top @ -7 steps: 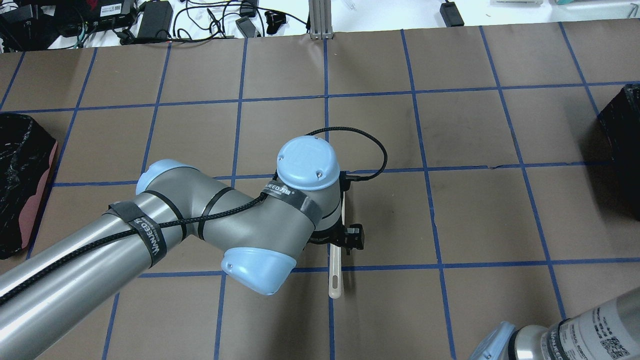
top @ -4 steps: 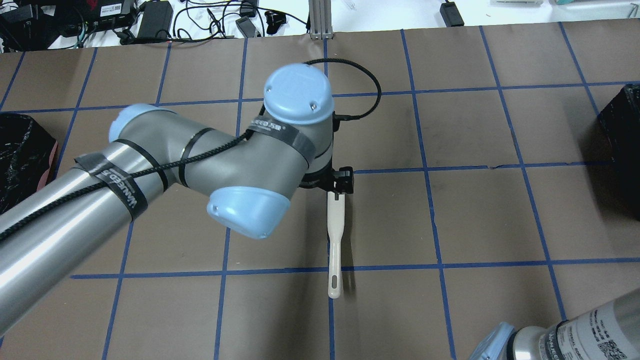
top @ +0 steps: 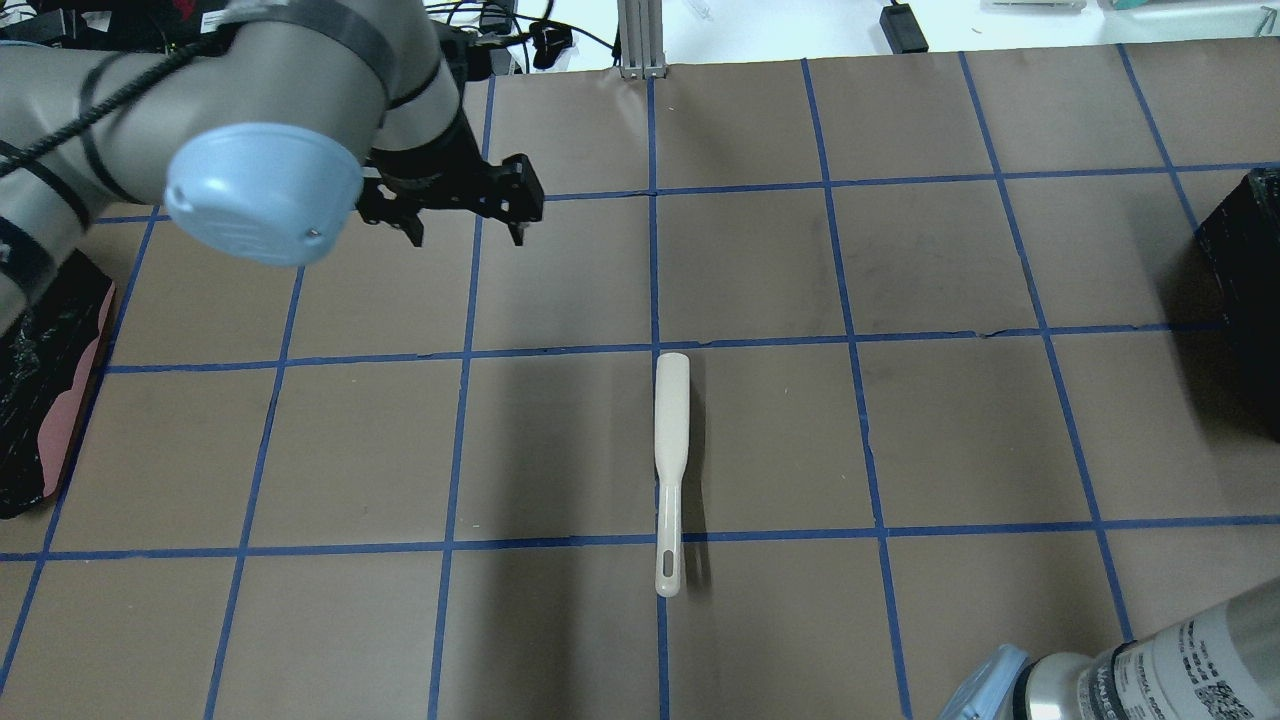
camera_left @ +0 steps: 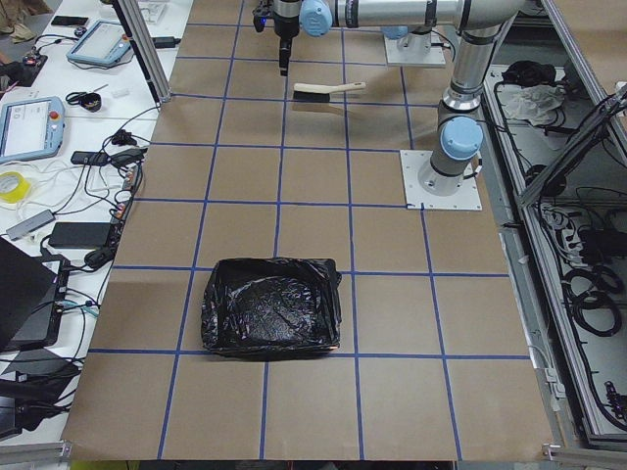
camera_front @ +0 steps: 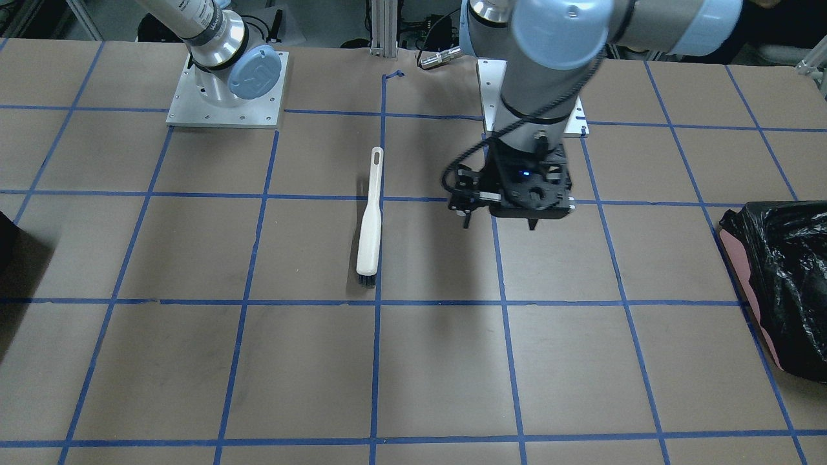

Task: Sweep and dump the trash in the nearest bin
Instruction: 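Lower the brush onto the table and release it with the left gripper, then bring the emptied dustpan back over the table with the right gripper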

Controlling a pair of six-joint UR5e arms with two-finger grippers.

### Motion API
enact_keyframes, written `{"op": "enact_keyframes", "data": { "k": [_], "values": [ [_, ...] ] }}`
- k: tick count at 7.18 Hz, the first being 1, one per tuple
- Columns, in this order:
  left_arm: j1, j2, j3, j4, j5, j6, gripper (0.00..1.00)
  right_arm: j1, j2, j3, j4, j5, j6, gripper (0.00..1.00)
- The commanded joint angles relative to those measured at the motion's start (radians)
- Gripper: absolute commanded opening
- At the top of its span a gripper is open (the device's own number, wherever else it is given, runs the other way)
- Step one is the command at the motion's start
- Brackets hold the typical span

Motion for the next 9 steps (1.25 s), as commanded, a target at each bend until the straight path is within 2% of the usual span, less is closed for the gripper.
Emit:
{"op": "enact_keyframes", "data": {
  "k": [1, 2, 4, 5, 6, 7, 8, 9],
  "values": [
    [0.169, 0.023, 0.001, -0.029, -0.046, 0.08, 1.0, 0.015, -0.001, -0.006, -0.004, -0.011, -0.004, 0.0],
    [0.169, 0.042, -0.007, -0.037, -0.024, 0.086, 1.0, 0.017, -0.004, -0.004, -0.004, -0.011, -0.004, 0.0],
    [0.2, 0.072, -0.045, -0.029, -0.002, 0.258, 1.0, 0.018, -0.006, 0.0, 0.054, 0.038, -0.039, 0.0],
    [0.196, 0.103, -0.045, -0.041, -0.001, 0.259, 1.0, 0.018, -0.027, -0.001, 0.114, 0.111, -0.038, 0.0],
    [0.199, 0.128, -0.061, -0.066, 0.001, 0.259, 1.0, 0.018, -0.059, 0.0, 0.228, 0.212, -0.001, 0.0],
    [0.199, 0.135, -0.064, -0.085, -0.017, 0.262, 1.0, 0.021, -0.098, 0.026, 0.319, 0.318, 0.102, 0.0],
    [0.194, 0.129, -0.064, -0.08, -0.019, 0.261, 1.0, 0.059, -0.141, 0.081, 0.34, 0.36, 0.195, 0.0],
    [0.193, 0.135, -0.064, -0.081, -0.022, 0.261, 1.0, 0.149, -0.173, 0.133, 0.343, 0.359, 0.312, 0.0]
  ]
}}
